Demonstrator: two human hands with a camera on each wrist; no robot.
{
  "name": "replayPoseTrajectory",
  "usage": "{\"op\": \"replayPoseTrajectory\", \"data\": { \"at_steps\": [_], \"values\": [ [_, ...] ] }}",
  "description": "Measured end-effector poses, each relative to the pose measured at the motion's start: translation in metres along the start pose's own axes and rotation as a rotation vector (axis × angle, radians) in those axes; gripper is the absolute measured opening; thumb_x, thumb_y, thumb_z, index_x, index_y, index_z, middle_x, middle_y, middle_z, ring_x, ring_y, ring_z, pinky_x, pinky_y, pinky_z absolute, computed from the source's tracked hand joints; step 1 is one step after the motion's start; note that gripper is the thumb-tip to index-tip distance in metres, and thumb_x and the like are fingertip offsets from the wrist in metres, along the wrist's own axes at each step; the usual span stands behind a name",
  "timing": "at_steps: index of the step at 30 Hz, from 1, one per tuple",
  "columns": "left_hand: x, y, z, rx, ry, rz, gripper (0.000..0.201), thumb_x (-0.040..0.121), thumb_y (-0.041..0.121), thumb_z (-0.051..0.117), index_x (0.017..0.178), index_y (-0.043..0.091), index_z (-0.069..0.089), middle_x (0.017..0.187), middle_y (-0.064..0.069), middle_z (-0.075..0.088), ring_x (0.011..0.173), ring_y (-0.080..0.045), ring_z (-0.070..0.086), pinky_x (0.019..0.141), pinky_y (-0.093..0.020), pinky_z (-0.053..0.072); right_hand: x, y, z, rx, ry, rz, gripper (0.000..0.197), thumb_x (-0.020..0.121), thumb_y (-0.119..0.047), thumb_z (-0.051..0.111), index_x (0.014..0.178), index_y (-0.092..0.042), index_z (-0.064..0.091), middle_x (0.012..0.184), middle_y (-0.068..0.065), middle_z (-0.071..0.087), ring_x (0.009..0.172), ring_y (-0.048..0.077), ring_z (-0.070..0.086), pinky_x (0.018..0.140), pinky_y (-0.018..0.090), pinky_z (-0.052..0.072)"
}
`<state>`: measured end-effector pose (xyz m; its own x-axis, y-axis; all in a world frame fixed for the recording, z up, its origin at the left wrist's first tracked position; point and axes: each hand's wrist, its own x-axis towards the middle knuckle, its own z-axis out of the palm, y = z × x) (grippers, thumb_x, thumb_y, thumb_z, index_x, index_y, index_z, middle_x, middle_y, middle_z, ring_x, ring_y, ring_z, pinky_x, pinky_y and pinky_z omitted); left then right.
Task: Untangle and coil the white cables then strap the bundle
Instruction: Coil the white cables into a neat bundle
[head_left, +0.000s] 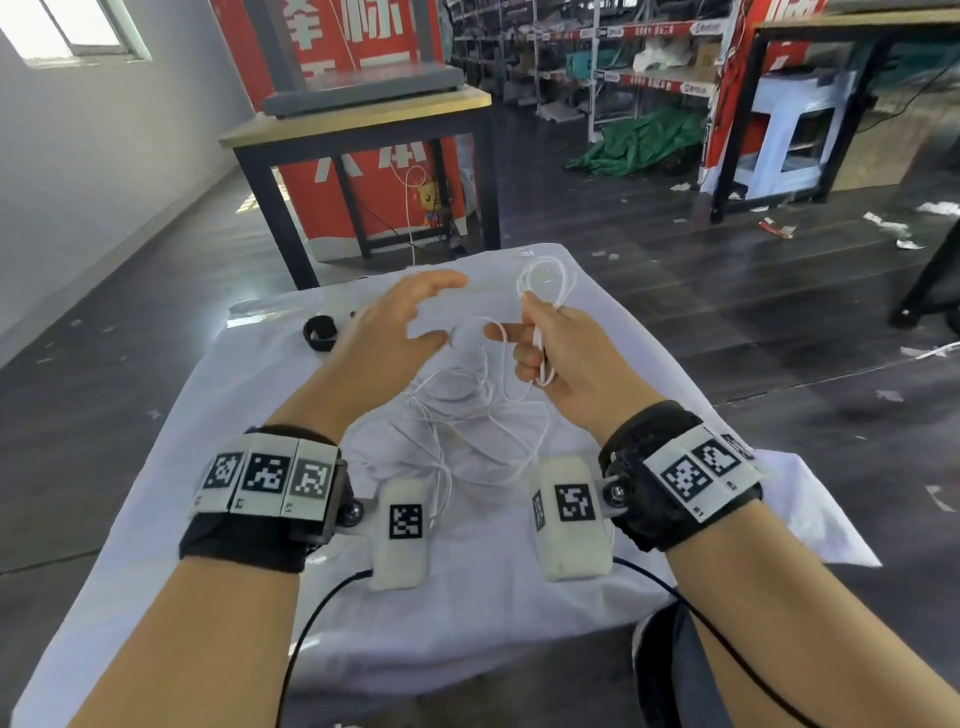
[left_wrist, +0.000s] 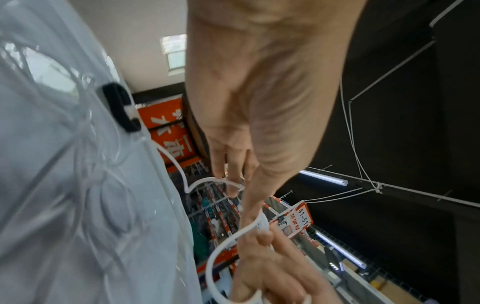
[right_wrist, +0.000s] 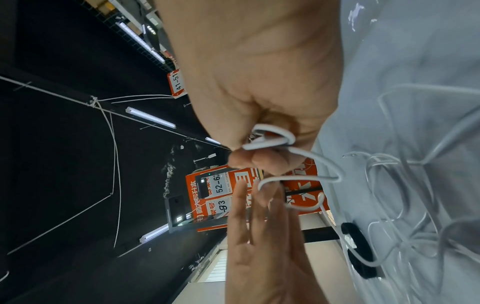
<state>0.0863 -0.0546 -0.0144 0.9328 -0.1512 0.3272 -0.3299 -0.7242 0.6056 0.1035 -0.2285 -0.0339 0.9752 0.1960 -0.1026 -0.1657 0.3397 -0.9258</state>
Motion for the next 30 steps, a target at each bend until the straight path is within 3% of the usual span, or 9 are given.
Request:
{"op": "replayPoseTrajectory", "data": {
  "at_steps": [3, 7, 10, 13, 15, 19, 22, 25, 30],
  "values": [
    [0.001, 0.006, 0.011, -0.162, -0.164, -0.029, 0.051, 0.091, 0.006, 0.062, 0.134, 0.031, 0.050, 0.126, 0.017, 0.057, 0.111, 0.006, 0.056, 0.096, -0.014, 0.042, -0.001, -0.001, 0.002, 0.085, -0.027, 0.018, 0.027, 0.102, -0.023, 0.042, 0.078, -0.012, 0.041, 0.078, 0.015, 0.062, 0.038, 0.007, 0.037, 0.040, 0.019, 0.037],
    [-0.001, 0.001, 0.007, -0.067, -0.049, -0.046, 0.027, 0.094, 0.016, 0.059, 0.114, 0.032, 0.065, 0.092, 0.012, 0.072, 0.071, 0.000, 0.065, 0.071, -0.008, 0.048, -0.002, -0.003, 0.004, 0.154, 0.043, -0.026, 0.030, 0.103, -0.025, 0.040, 0.079, -0.007, 0.046, 0.075, 0.014, 0.064, 0.052, 0.014, 0.060, 0.050, 0.023, 0.053],
    [-0.003, -0.003, -0.001, 0.030, -0.095, -0.094, 0.023, 0.094, 0.016, 0.058, 0.106, 0.031, 0.071, 0.083, 0.017, 0.072, 0.062, 0.002, 0.064, 0.063, -0.007, 0.047, 0.001, -0.006, -0.001, 0.446, 0.142, -0.095, 0.032, 0.104, -0.023, 0.036, 0.084, -0.002, 0.048, 0.085, 0.023, 0.066, 0.064, 0.024, 0.070, 0.071, 0.036, 0.060],
    [-0.006, 0.000, -0.008, 0.115, -0.351, -0.182, 0.024, 0.091, 0.015, 0.063, 0.104, 0.033, 0.073, 0.078, 0.014, 0.074, 0.063, 0.000, 0.064, 0.067, -0.008, 0.047, 0.006, -0.007, -0.009, 0.565, 0.239, -0.161, 0.026, 0.105, -0.023, 0.033, 0.109, 0.001, 0.043, 0.115, 0.028, 0.058, 0.081, 0.031, 0.070, 0.082, 0.041, 0.057],
    [-0.010, 0.007, -0.008, 0.098, -0.535, -0.228, 0.021, 0.089, 0.019, 0.066, 0.101, 0.034, 0.074, 0.076, 0.009, 0.074, 0.060, -0.003, 0.060, 0.065, -0.009, 0.045, 0.008, -0.005, -0.012, 0.541, 0.297, -0.187, 0.023, 0.105, -0.023, 0.032, 0.112, -0.002, 0.041, 0.124, 0.025, 0.054, 0.091, 0.032, 0.067, 0.087, 0.042, 0.055],
    [-0.015, 0.024, -0.006, -0.091, -0.709, -0.275, 0.018, 0.087, 0.020, 0.068, 0.099, 0.030, 0.077, 0.080, 0.009, 0.072, 0.064, -0.010, 0.047, 0.064, -0.017, 0.044, 0.012, -0.001, -0.015, 0.361, 0.347, -0.187, 0.027, 0.104, -0.022, 0.035, 0.122, -0.003, 0.042, 0.126, 0.014, 0.053, 0.092, 0.028, 0.068, 0.075, 0.039, 0.059],
    [-0.017, 0.028, -0.011, -0.193, -0.794, -0.260, 0.019, 0.086, 0.022, 0.068, 0.102, 0.024, 0.077, 0.077, 0.012, 0.068, 0.063, -0.011, 0.038, 0.060, -0.019, 0.038, 0.011, 0.001, -0.011, 0.167, 0.313, -0.140, 0.027, 0.102, -0.021, 0.041, 0.122, -0.003, 0.042, 0.114, 0.008, 0.054, 0.062, 0.016, 0.067, 0.054, 0.026, 0.057],
    [-0.019, 0.026, -0.017, -0.303, -0.761, -0.225, 0.024, 0.080, 0.030, 0.067, 0.101, 0.023, 0.077, 0.064, 0.000, 0.049, 0.057, -0.012, 0.032, 0.053, -0.019, 0.030, 0.011, 0.006, -0.008, -0.181, 0.243, -0.088, 0.029, 0.101, -0.023, 0.045, 0.119, 0.000, 0.048, 0.106, 0.004, 0.060, 0.046, 0.005, 0.050, 0.043, 0.016, 0.043],
    [-0.013, 0.019, -0.016, -0.421, -0.377, -0.194, 0.025, 0.080, 0.036, 0.065, 0.096, 0.021, 0.077, 0.062, 0.005, 0.049, 0.052, -0.008, 0.035, 0.050, -0.015, 0.031, 0.005, 0.010, -0.002, -0.468, -0.052, 0.003, 0.030, 0.099, -0.031, 0.049, 0.105, -0.002, 0.054, 0.072, -0.004, 0.069, 0.038, 0.004, 0.038, 0.039, 0.016, 0.034]
  ]
}}
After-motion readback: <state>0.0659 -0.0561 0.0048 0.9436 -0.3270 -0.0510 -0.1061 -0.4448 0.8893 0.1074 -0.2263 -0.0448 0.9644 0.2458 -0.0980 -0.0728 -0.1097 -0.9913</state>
